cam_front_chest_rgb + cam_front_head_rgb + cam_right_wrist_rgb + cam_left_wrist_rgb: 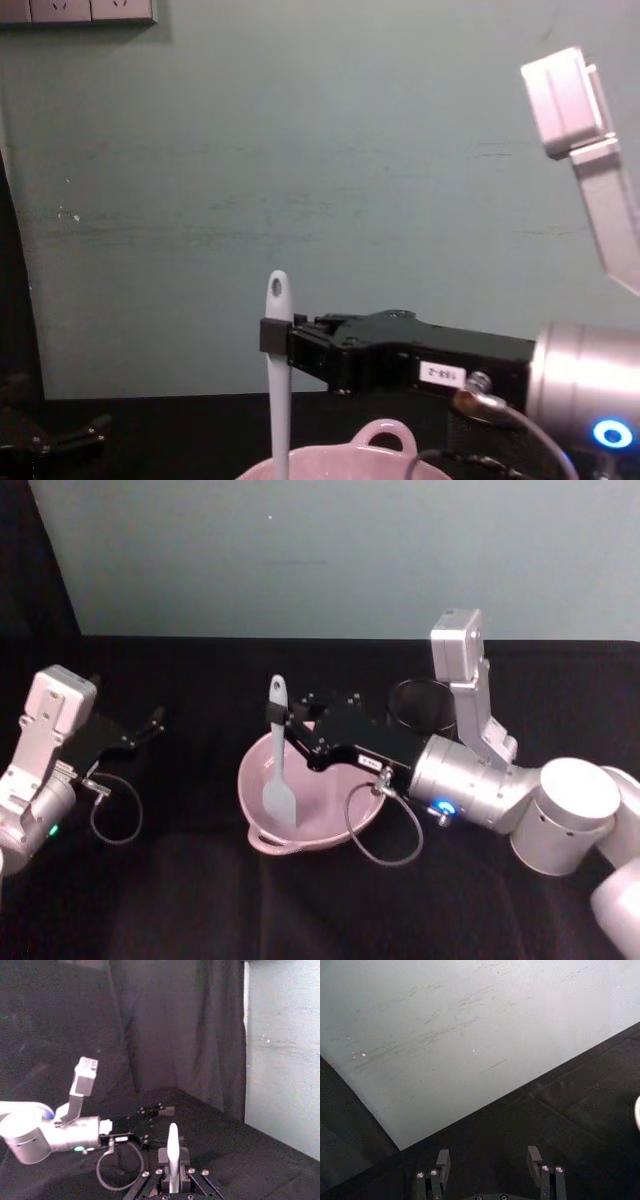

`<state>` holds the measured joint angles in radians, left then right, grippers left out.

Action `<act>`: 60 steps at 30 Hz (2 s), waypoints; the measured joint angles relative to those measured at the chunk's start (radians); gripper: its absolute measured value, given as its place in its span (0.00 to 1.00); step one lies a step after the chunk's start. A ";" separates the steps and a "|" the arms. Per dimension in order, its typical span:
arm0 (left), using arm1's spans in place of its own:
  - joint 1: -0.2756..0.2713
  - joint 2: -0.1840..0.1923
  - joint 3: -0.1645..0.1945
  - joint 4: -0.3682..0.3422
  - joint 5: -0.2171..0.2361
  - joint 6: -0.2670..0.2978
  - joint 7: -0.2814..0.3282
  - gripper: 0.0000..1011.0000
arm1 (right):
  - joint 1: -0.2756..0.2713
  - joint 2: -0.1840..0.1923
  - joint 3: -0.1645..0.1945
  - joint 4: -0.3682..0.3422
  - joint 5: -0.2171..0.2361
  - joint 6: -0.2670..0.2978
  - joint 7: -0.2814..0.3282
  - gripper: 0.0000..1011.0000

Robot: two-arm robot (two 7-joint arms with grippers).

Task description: Use the one hand to pick up the spoon and stir the clear water in the bowl.

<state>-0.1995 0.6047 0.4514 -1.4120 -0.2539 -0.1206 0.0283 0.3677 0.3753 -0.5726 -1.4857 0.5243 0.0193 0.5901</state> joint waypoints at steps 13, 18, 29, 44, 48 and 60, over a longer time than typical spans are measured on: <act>0.000 0.000 0.000 0.000 0.000 0.000 0.000 1.00 | 0.073 -0.070 0.010 0.163 -0.053 -0.083 -0.040 0.12; 0.000 0.000 0.000 0.000 0.000 0.000 0.000 1.00 | 0.074 -0.070 0.030 0.171 -0.070 -0.095 -0.056 0.12; 0.000 0.000 0.000 0.000 0.000 0.000 0.000 1.00 | 0.019 -0.024 0.071 0.091 -0.089 -0.076 -0.069 0.12; 0.000 0.000 0.000 0.000 0.000 0.000 0.000 1.00 | -0.054 0.009 0.083 -0.024 -0.037 -0.037 -0.049 0.12; 0.000 0.000 0.000 0.000 0.000 0.000 0.000 1.00 | -0.040 -0.001 0.085 -0.004 -0.022 -0.034 -0.048 0.12; 0.000 0.000 0.000 0.000 0.000 0.000 0.000 1.00 | -0.023 0.004 0.103 -0.021 0.011 -0.022 -0.061 0.12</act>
<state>-0.1995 0.6047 0.4514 -1.4120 -0.2539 -0.1205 0.0283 0.3448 0.3798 -0.4694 -1.5067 0.5356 -0.0023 0.5290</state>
